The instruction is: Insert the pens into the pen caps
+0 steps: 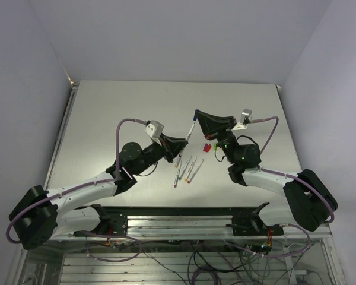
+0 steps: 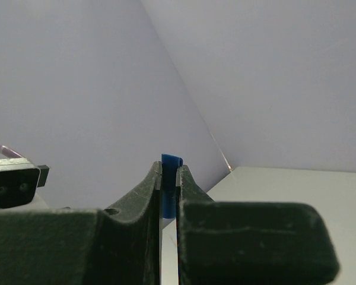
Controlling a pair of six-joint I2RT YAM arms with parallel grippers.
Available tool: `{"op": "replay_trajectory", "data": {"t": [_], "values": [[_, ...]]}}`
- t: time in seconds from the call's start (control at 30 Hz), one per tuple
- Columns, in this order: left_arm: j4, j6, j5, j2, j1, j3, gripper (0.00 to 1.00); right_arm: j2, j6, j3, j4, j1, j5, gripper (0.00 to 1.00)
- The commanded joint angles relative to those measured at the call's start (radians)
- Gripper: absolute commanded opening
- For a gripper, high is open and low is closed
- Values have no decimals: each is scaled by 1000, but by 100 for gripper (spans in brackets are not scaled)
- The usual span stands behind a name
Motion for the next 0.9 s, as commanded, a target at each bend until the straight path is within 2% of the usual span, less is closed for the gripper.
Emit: {"op": "replay_trajectory", "data": {"t": [0.0, 0.87], "values": [[48, 21, -13, -28, -6, -14, 7, -18, -19, 4, 25, 6, 15, 0], [51, 29, -30, -11, -5, -13, 7, 2, 20, 5, 45, 7, 4, 0]]}}
